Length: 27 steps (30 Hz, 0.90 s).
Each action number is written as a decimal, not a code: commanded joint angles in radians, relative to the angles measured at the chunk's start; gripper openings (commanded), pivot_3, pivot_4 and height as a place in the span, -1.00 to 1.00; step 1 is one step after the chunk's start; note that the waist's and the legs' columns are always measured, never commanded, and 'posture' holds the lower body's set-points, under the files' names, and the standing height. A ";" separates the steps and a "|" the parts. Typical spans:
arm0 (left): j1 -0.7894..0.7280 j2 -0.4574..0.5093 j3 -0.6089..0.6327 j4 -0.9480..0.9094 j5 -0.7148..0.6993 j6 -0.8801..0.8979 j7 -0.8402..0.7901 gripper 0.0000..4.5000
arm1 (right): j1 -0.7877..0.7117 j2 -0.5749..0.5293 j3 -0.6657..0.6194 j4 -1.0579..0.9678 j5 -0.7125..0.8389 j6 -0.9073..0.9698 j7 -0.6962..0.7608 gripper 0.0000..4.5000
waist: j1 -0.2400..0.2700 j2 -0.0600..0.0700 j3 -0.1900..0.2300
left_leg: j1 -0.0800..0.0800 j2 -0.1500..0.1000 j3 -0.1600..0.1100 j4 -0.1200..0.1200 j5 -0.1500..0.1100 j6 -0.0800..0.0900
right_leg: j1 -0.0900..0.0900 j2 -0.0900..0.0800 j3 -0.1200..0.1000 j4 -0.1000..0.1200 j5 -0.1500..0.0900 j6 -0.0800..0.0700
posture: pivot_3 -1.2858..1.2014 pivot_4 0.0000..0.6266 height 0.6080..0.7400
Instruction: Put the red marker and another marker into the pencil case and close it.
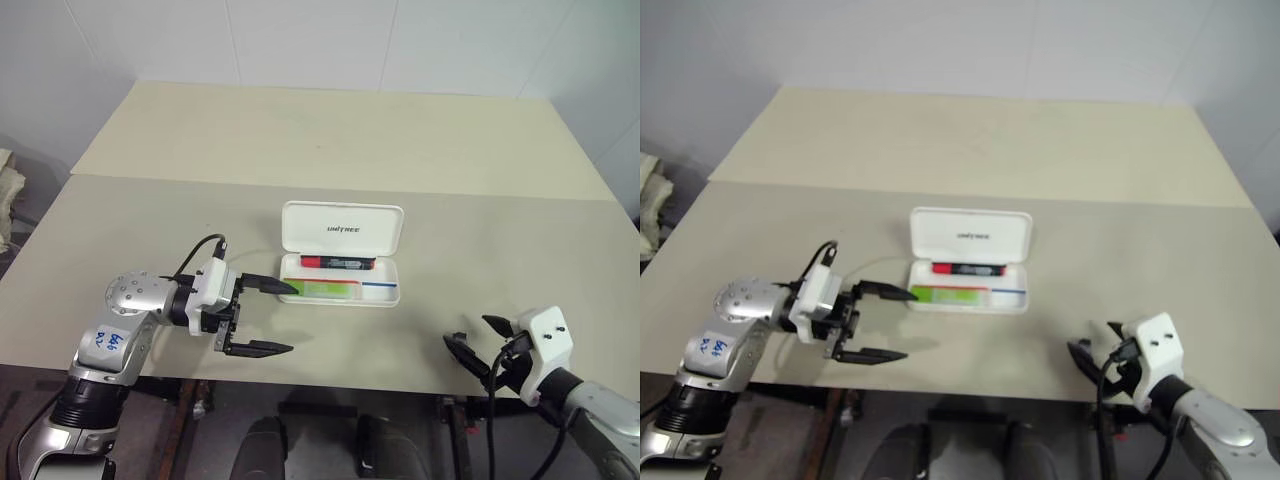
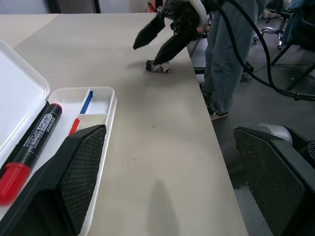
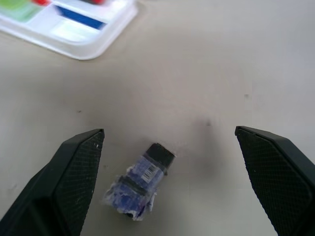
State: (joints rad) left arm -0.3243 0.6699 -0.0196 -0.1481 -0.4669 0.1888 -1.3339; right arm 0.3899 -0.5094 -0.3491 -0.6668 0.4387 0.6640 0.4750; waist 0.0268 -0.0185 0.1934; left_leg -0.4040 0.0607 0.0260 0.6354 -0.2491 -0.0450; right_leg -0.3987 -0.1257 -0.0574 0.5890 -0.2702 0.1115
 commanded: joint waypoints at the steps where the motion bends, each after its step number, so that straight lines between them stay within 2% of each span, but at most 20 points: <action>1: -0.025 0.008 0.007 -0.006 -0.018 -0.002 -0.005 0.97 | 0.020 0.021 0.000 -0.040 -0.019 0.033 -0.066 1.00 | 0.000 0.000 0.000 | 0.000 0.000 0.000 0.000 0.000 0.000 | 0.000 0.000 0.000 0.000 0.000 0.000 | 0.03 -0.52 1.00; 9: -0.053 0.011 0.006 0.017 -0.014 -0.002 -0.018 0.97 | 0.051 0.076 0.059 -0.080 -0.014 0.107 -0.136 1.00 | 0.000 0.000 0.000 | 0.000 0.001 0.000 0.000 0.000 0.000 | 0.000 0.001 0.000 0.000 -0.001 -0.002 | 0.03 -0.52 1.00; 12: -0.062 0.011 0.006 0.024 -0.011 -0.005 -0.021 1.00 | 0.052 0.085 0.078 -0.083 -0.018 0.111 -0.147 0.71 | -0.001 -0.001 -0.001 | 0.000 0.001 0.000 0.000 0.000 0.000 | 0.000 0.001 0.000 -0.001 -0.001 -0.003 | 0.03 -0.52 1.00; 22: -0.069 0.006 0.002 0.024 -0.006 -0.011 -0.013 1.00 | 0.031 0.060 0.103 -0.081 -0.024 0.103 -0.134 -0.83 | -0.003 -0.002 -0.002 | 0.001 0.004 0.000 -0.001 0.000 0.000 | 0.000 0.004 0.000 -0.001 -0.002 -0.004 | 0.03 -0.52 1.00; 27: -0.071 0.001 0.002 0.034 0.001 -0.023 -0.006 1.00 | -0.026 -0.019 0.152 -0.042 -0.049 0.005 -0.031 -0.84 | -0.004 -0.002 -0.002 | 0.001 0.004 0.000 -0.001 0.000 0.000 | 0.000 0.004 0.001 -0.002 -0.002 -0.006 | 0.03 -0.52 1.00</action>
State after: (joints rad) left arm -0.3824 0.6717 -0.0198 -0.1060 -0.4649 0.1822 -1.3447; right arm 0.3749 -0.5082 -0.2114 -0.7102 0.3909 0.7105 0.4019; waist 0.0225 -0.0207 0.1918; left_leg -0.4033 0.0651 0.0261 0.6343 -0.2495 -0.0454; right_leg -0.3988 -0.1210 -0.0569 0.5871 -0.2720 0.1057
